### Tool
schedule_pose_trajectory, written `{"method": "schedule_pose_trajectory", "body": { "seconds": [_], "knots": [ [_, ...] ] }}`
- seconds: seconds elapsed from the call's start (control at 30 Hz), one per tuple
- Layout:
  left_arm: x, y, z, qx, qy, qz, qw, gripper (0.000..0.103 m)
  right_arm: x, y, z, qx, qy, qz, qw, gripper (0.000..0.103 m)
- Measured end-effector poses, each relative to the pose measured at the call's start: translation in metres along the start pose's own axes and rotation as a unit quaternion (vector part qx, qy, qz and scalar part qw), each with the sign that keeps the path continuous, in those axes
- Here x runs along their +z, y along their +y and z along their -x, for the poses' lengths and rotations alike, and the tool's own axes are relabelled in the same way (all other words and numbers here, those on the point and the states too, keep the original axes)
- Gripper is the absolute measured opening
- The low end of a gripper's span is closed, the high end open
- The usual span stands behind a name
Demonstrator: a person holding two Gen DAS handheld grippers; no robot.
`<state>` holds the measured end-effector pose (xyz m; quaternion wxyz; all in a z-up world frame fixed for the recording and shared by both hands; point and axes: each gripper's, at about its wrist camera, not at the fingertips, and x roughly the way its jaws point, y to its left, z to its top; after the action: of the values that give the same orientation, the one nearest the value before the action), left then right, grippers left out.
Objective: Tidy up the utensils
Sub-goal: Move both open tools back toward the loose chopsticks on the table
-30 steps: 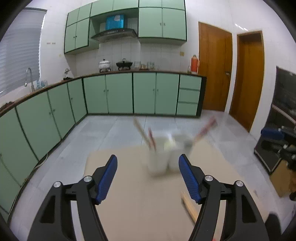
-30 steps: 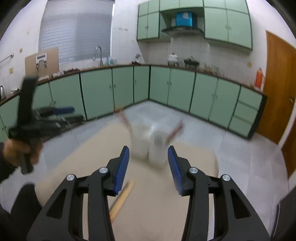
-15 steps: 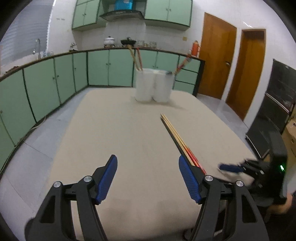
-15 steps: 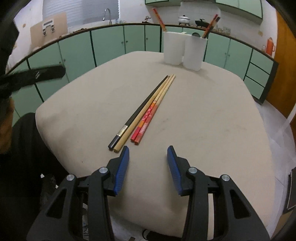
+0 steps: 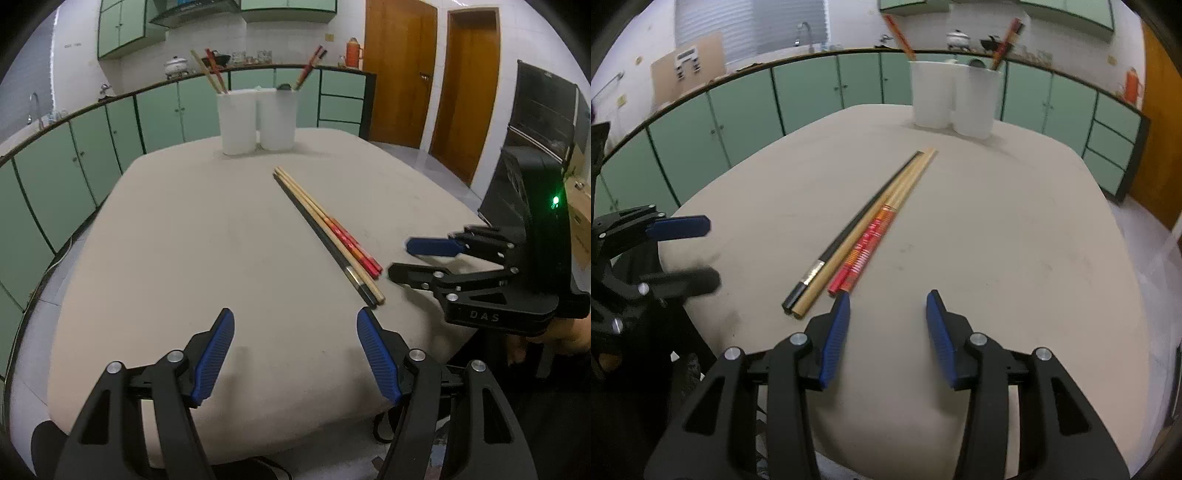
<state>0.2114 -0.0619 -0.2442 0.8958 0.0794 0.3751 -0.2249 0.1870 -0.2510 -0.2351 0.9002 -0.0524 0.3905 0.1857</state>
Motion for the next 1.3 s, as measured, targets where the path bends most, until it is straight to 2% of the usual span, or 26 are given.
{"method": "schedule_pose_trajectory", "body": {
  "seconds": [0.17,0.27,0.37,0.57,0.73,0.83,1.03,1.2,1.3],
  "knots": [
    [-0.001,-0.008,-0.009,-0.009,0.018,-0.013,0.9997,0.068,0.005,-0.002,-0.006,-0.001,-0.004,-0.002,1.000,0.043],
    [-0.004,-0.014,-0.018,-0.015,0.026,-0.016,0.9994,0.068,0.006,-0.009,-0.009,-0.026,-0.005,-0.006,1.000,0.044],
    [0.000,-0.019,-0.026,-0.017,0.028,-0.016,0.9994,0.068,0.004,-0.021,-0.007,-0.025,-0.005,-0.026,0.999,0.044],
    [0.005,-0.023,-0.035,-0.010,0.027,-0.019,0.9994,0.069,0.003,-0.016,-0.005,-0.016,-0.004,-0.014,1.000,0.048],
    [0.008,-0.014,-0.041,0.028,0.026,0.001,0.9993,0.070,0.004,-0.012,-0.005,-0.013,-0.003,-0.006,1.000,0.049],
    [0.010,-0.001,-0.041,0.038,0.025,0.015,0.9988,0.070,0.006,-0.007,-0.008,-0.008,-0.004,0.001,1.000,0.051],
    [0.013,-0.008,-0.035,-0.003,0.014,0.001,0.9999,0.069,0.013,-0.006,-0.016,-0.025,-0.008,0.012,1.000,0.054],
    [0.015,-0.011,-0.046,-0.001,0.022,-0.001,0.9998,0.069,0.012,-0.020,-0.016,-0.031,-0.007,-0.006,0.999,0.052],
    [0.018,-0.011,-0.048,-0.010,0.022,-0.001,0.9997,0.069,0.011,-0.020,-0.014,-0.015,-0.011,-0.005,1.000,0.052]
  ]
}}
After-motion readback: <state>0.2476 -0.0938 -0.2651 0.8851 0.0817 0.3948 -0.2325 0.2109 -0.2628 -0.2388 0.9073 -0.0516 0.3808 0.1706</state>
